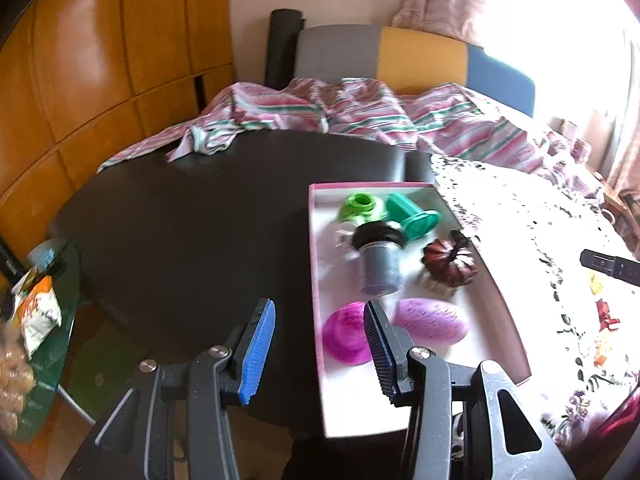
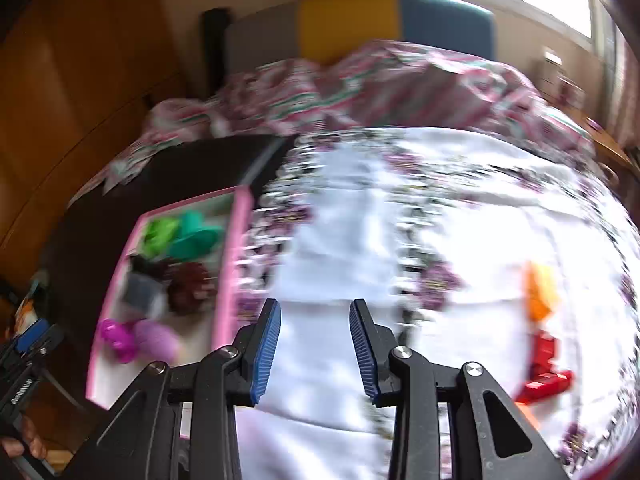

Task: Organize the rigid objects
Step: 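Move both grippers back toward the orange and red blocks on the tablecloth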

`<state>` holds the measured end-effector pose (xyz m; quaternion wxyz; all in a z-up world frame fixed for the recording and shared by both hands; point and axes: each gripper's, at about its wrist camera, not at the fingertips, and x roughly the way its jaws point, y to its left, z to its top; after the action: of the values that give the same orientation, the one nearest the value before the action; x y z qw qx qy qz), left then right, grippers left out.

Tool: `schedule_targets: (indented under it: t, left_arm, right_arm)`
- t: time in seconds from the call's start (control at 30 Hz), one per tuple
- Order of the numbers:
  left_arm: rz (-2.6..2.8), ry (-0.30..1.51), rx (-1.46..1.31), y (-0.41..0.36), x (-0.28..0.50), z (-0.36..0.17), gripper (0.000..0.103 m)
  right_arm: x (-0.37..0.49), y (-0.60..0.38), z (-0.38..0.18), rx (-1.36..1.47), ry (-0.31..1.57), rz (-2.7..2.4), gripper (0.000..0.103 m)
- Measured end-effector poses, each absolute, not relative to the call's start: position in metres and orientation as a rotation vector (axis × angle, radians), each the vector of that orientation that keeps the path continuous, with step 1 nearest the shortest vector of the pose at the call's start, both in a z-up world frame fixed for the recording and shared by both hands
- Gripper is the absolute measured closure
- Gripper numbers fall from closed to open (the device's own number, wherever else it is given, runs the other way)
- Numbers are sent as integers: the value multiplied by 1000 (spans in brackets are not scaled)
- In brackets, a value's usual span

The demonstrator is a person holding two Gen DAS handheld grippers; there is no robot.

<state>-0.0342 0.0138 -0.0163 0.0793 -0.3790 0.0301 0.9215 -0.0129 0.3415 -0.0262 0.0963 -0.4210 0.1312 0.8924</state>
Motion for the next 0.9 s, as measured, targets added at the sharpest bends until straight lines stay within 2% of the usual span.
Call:
schedule_targets:
  t: [0.2, 0.47, 0.57, 0.9]
  left_arm:
    - [2667, 153, -1066, 54, -35, -7, 56]
    - [2543, 247, -1003, 115, -30, -1, 56]
    - [2506, 277, -990, 137, -27, -1, 56]
    - [2347, 356, -1009, 201, -22, -20, 56]
  right_arm:
    - [28, 419, -23, -1145, 510, 2472, 67]
    - [91, 498, -41, -882, 769, 2284, 67]
    - [104, 518, -50, -828, 989, 2234, 65]
    - [109, 520, -47, -799, 1013, 2226, 65]
